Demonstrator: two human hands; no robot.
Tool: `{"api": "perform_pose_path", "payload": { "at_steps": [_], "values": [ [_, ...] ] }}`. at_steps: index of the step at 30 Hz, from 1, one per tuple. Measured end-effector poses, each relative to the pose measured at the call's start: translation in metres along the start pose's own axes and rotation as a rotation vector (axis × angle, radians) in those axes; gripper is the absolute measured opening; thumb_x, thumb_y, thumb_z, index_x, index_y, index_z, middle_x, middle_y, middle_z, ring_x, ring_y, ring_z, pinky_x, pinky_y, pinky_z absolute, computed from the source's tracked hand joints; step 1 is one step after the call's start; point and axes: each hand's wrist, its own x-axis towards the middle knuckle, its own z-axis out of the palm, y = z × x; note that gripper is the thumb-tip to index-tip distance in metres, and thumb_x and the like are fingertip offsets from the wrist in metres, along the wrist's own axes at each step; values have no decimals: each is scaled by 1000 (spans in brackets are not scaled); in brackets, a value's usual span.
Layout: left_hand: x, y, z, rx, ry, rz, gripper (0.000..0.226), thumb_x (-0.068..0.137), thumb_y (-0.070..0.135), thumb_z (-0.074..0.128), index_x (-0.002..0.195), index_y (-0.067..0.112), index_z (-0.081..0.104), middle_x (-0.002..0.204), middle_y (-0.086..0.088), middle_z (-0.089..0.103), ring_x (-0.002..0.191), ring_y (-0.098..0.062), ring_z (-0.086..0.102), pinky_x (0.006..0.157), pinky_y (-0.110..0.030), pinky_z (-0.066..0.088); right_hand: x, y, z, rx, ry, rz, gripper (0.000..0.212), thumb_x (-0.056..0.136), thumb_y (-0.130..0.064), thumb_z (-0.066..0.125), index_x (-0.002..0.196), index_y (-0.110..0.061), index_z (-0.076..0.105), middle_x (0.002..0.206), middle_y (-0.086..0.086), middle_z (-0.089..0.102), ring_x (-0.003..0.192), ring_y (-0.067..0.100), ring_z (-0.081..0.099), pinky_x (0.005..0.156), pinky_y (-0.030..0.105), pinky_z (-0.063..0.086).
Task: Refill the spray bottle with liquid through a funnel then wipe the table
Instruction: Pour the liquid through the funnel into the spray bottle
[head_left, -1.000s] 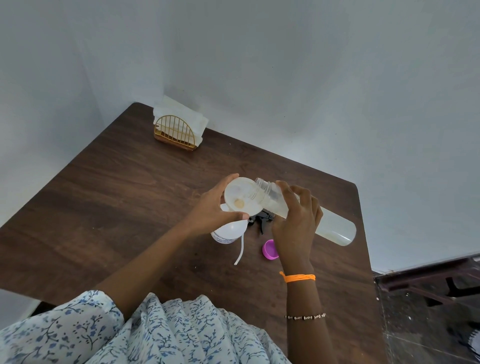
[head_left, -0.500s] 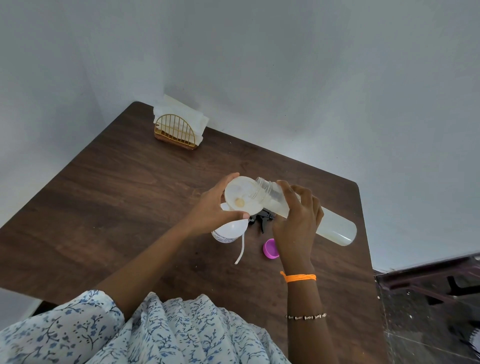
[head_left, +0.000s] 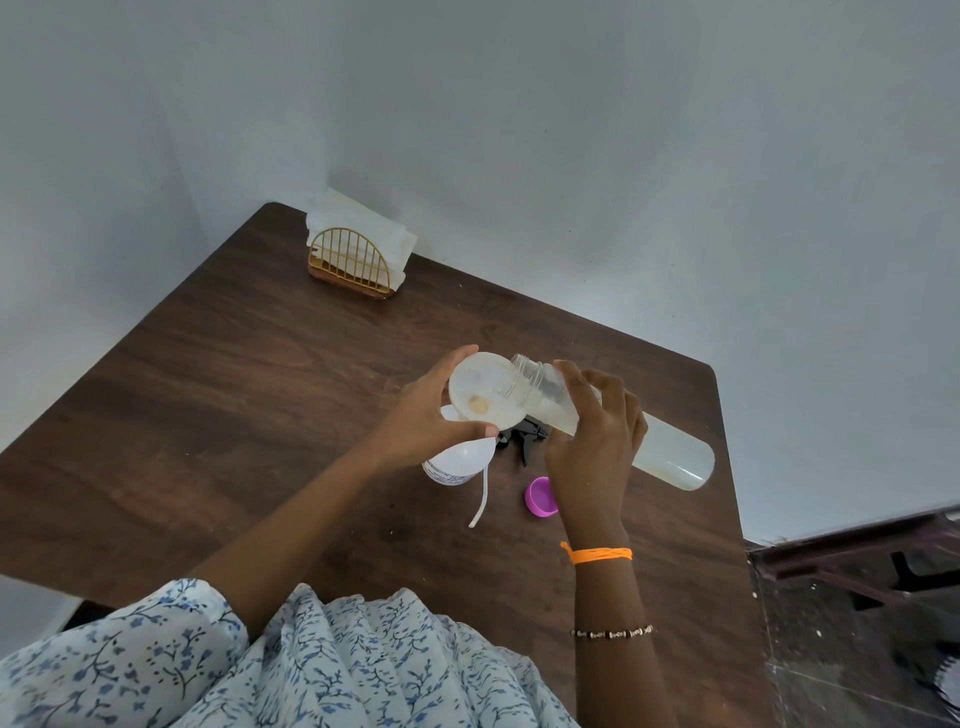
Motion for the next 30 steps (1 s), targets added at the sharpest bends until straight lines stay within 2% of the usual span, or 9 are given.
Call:
{"api": "perform_pose_path", "payload": {
  "at_steps": [5,8,17,23,30],
  "values": [
    [0,0,0,5,2,5,89,71,26,79,142,30,26,136,10,42,121,-7,40,97,-27,39,0,0,0,-5,7,-2,71,60,13,65,121,-23,58,116,7,57,113,28,47,96,30,22],
    [0,0,0,-11,-2,5,88,70,26,79,141,31,27,137,9,43,119,-5,41,94,-24,38,0,-1,0,2,1,-1,71,60,14,65,121,-22,59,117,8,57,113,29,47,98,34,25],
    [0,-1,-1,-5,-5,5,90,70,28,79,142,31,26,141,6,41,121,-7,41,98,-27,39,1,-1,1,-19,10,-3,71,60,14,66,120,-23,59,117,7,58,112,29,48,96,32,25],
    [1,-1,0,8,-3,5,90,70,28,79,143,30,25,142,7,41,119,-5,40,95,-25,37,0,-2,-1,-6,10,-6,70,59,14,65,120,-21,60,116,8,58,111,30,49,99,39,30],
    [0,-2,0,-4,-9,-4,90,71,27,79,143,29,25,143,6,39,122,-7,38,98,-27,38,1,0,1,-23,14,-10,70,60,13,69,119,-22,60,115,8,58,110,29,49,95,31,23]
  ]
}}
